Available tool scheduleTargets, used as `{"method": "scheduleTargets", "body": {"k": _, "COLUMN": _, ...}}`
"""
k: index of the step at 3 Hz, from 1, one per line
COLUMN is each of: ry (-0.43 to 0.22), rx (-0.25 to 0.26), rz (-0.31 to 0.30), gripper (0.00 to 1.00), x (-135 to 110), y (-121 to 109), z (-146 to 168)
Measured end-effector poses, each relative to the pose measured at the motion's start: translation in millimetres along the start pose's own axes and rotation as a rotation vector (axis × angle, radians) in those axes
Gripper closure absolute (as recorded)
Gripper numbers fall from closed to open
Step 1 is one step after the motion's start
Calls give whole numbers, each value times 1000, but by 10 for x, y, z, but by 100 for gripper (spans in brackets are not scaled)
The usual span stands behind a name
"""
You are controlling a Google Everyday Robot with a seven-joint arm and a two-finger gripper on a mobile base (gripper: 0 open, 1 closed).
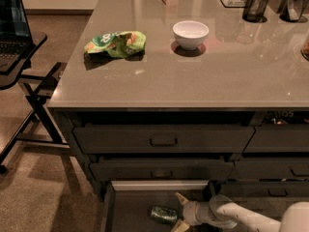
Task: Pick green can from bottom drawer and place on counter
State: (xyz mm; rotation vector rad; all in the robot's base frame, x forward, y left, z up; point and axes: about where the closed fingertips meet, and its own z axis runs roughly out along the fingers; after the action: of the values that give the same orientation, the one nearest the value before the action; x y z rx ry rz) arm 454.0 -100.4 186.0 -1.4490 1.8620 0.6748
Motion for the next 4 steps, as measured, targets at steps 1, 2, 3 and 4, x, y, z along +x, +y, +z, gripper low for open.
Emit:
{"method": "scheduleTargets", "body": {"k": 1, "ry": 33, "rx": -19, "rz": -33, "gripper": 0, "x": 222, "y": -2, "z": 236}}
{"method": "scheduleTargets", "body": {"k": 2, "ry": 39, "rx": -24, "rz": -43, "gripper": 0, "x": 324, "y": -39, "z": 367}}
{"method": "scheduleTargets", "body": {"k": 3, "ry": 41, "rx": -23, "rz": -22, "gripper": 0, "x": 409, "y": -70, "z": 463}}
{"method": "scheduleTargets", "body": {"k": 4, "ry": 41, "rx": -23, "rz": -22, "gripper": 19, "x": 409, "y": -70, "z": 463}}
